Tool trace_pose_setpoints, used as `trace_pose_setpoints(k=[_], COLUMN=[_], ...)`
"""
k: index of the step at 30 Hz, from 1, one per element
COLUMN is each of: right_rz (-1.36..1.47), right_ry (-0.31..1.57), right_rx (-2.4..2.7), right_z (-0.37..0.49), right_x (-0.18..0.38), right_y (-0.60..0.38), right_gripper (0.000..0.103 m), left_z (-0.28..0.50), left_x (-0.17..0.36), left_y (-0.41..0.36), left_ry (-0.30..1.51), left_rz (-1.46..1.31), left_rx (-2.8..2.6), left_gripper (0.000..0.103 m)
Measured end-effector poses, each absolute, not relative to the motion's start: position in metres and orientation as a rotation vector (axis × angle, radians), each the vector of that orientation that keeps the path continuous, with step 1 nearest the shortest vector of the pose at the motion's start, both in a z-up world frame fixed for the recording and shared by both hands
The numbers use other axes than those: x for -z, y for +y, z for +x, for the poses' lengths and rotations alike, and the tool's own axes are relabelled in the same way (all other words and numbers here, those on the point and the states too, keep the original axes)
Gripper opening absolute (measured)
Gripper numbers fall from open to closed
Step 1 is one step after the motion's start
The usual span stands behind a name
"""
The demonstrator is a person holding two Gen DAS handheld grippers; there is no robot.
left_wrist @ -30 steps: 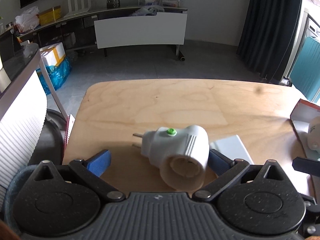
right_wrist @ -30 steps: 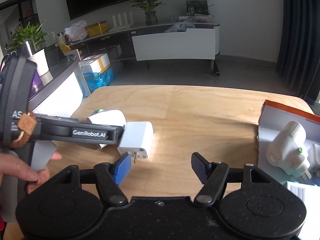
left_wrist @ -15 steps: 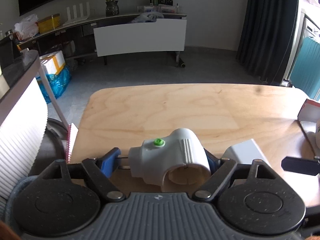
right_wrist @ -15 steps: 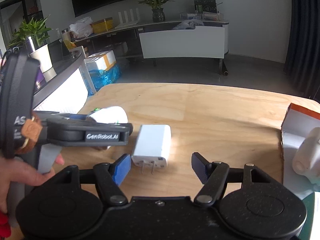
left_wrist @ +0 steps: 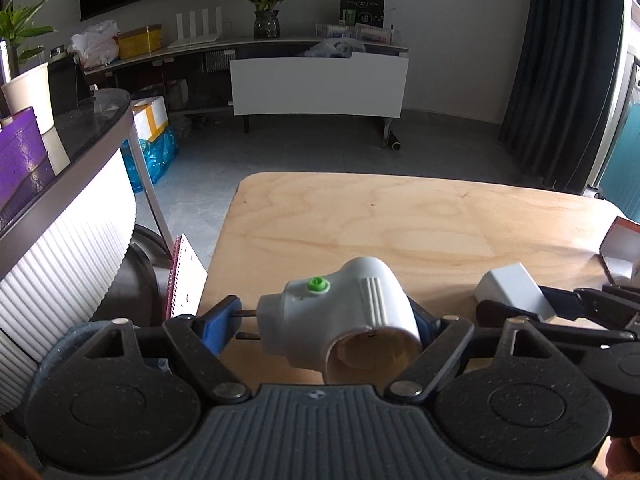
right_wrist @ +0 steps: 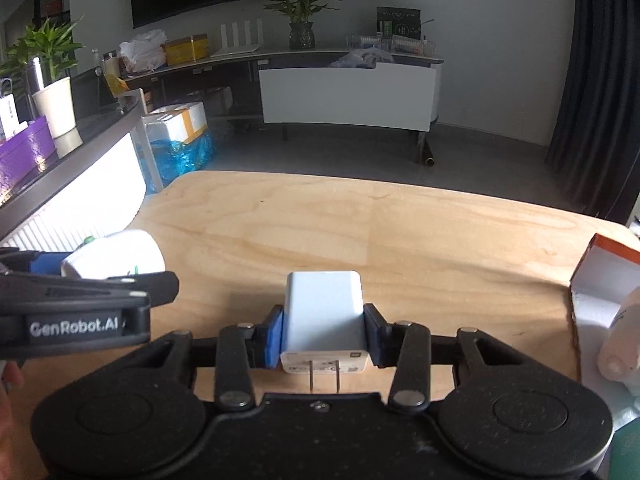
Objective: Organize rigid objects
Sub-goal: 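Carry the socket adapter with the left tool and USB charger with the right tool over the box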
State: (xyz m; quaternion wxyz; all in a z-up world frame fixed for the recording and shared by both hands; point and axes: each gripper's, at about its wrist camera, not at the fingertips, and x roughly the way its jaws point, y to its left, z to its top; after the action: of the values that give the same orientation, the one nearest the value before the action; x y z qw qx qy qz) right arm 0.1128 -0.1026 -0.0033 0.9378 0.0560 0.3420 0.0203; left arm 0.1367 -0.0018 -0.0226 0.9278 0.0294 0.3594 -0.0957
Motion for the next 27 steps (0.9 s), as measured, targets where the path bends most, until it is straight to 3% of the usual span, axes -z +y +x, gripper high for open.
trace_pose_setpoints(k=[27], right_rz=[0.199], right_ry=[0.678], right_rx=[-0.064], right_z=[-0.014], right_x=[-0.046], right_y=[-0.136], right_gripper=[0.05], left_z=[0.045], left_x=[-0.013], left_y=[-0.011], left_ry=[0.737], left_rz=[0.02], left_rx=[0.175], left_gripper=[0.085])
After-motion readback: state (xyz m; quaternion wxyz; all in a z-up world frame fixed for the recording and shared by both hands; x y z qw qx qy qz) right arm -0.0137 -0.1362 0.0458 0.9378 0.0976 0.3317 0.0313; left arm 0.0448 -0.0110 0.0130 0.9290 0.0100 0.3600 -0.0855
